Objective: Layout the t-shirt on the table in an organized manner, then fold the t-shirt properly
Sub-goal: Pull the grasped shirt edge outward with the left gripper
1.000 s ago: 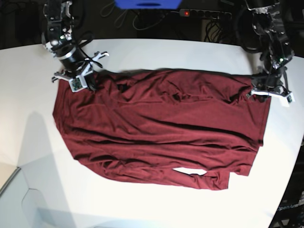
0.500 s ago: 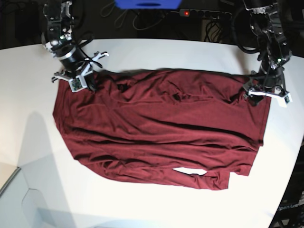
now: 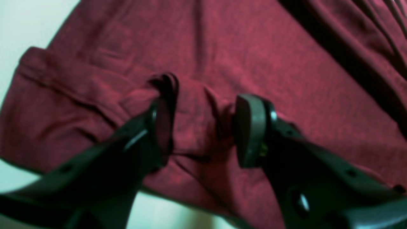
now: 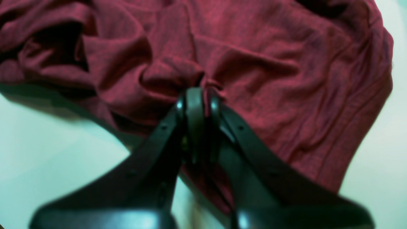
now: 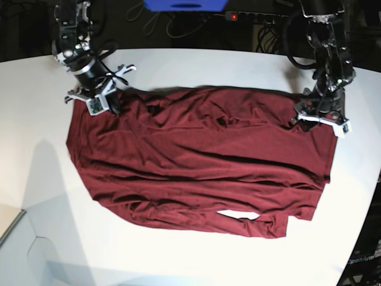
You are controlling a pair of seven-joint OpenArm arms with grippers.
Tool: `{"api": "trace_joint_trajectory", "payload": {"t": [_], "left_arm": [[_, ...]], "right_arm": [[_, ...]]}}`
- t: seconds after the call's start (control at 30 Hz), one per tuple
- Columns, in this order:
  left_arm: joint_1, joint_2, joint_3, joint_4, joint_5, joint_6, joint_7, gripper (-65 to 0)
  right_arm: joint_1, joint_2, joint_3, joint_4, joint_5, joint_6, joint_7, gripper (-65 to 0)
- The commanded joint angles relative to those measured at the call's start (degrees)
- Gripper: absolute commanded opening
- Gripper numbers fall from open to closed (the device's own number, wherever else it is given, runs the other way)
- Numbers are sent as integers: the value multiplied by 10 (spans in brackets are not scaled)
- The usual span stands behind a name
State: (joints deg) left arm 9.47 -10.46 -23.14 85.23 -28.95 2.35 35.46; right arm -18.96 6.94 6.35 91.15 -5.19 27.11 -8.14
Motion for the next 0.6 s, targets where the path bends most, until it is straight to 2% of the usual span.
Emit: {"api": "trace_joint_trajectory", "payload": {"t": [0.0, 0.17, 0.3, 0.47, 0.57], "left_arm": [[-6, -6, -3, 7, -2, -2, -9, -353], [-6, -8, -6, 11, -2, -2, -9, -369], [-6, -8, -7, 8, -2, -2, -10, -477], [-6, -13, -8, 7, -2, -2, -10, -513], [-6, -20, -8, 7, -2, -2, -10, -589]], "right_arm": [[2, 4, 1, 8, 6, -4, 15, -650], [2, 6, 1, 8, 6, -4, 14, -650], [2, 6, 1, 8, 6, -4, 14, -650], [2, 6, 1, 8, 6, -4, 14, -650], [2, 6, 1, 8, 6, -4, 14, -650]]}}
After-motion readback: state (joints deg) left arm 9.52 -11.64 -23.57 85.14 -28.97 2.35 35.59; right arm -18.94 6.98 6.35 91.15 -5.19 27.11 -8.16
